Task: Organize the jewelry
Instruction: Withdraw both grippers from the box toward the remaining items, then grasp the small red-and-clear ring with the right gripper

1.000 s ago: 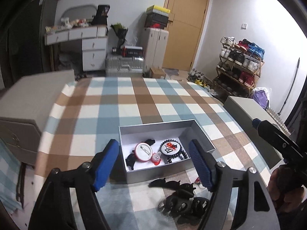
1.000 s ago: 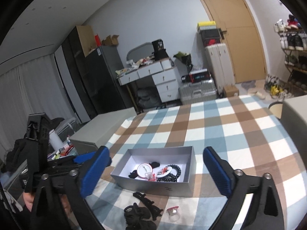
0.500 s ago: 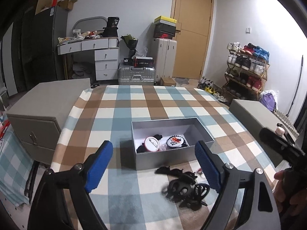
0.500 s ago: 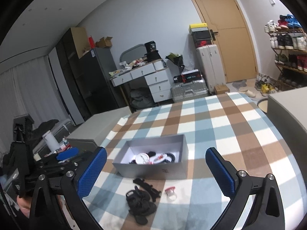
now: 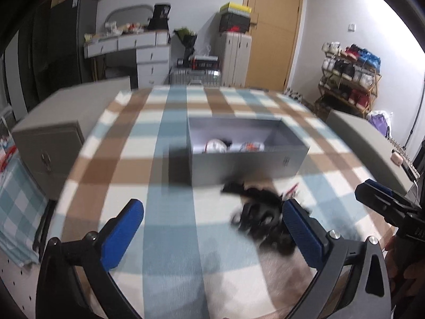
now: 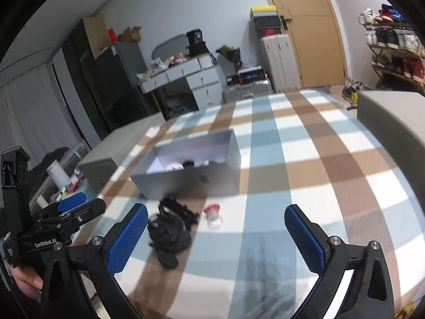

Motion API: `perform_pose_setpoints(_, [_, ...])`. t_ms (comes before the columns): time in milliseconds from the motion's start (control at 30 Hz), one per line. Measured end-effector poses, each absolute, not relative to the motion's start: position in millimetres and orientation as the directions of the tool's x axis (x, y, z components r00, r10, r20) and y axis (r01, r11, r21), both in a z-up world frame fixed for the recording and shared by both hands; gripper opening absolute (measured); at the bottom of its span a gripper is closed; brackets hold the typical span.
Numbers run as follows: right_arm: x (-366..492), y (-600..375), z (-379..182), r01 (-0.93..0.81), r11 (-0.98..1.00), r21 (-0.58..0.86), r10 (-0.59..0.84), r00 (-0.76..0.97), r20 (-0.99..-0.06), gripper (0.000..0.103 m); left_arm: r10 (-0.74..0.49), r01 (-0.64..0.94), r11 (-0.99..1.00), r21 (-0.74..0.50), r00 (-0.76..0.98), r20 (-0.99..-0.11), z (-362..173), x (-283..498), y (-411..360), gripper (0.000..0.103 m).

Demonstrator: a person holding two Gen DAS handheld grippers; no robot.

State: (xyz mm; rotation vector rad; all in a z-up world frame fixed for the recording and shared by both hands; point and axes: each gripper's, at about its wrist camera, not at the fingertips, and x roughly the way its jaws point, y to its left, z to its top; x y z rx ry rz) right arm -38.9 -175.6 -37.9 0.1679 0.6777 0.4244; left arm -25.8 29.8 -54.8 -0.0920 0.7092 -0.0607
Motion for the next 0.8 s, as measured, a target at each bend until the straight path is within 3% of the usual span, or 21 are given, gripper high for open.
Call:
perform_pose_setpoints(200, [-34,-169,-63,-0.324,0.9,0.292,0.437,0.645,-0.627,0.103,-0.108,0.012,0.99,-0.139,0.698,-0.707,-77,-31,35,0.102])
perform_pose_setpoints(400, [-19,-166,-76,-0.303,0.885,0.352,0.464,0.603,-0.648,0.098,-0.12,0.007,0.987,-0.159,0.692,-0.712,-80,-34,38,0.102])
perform_pose_setpoints(567, [1,-164,-79,-0.277,0.883,0.378,0.468,0.578,-0.668,0.088,-0.147,0.011,0.982,-0.191,0.68,-0.718,-83,-32,40,0.102])
perform_pose_setpoints(700, [18,-155,-85,-0.273,0.894,0.355,0.448,0.546,-0.708,0.068,-0.168,0.027,0.978,-0.205,0.68,-0.714,-82,-31,41,0.102])
perform_pose_setpoints(800, [22,-146,-83,-0.289,0.9,0.325,0.434,0.548,-0.715,0.066,-0.185,0.036,0.975,-0.218,0.675,-0.714,-82,-27,43,0.102])
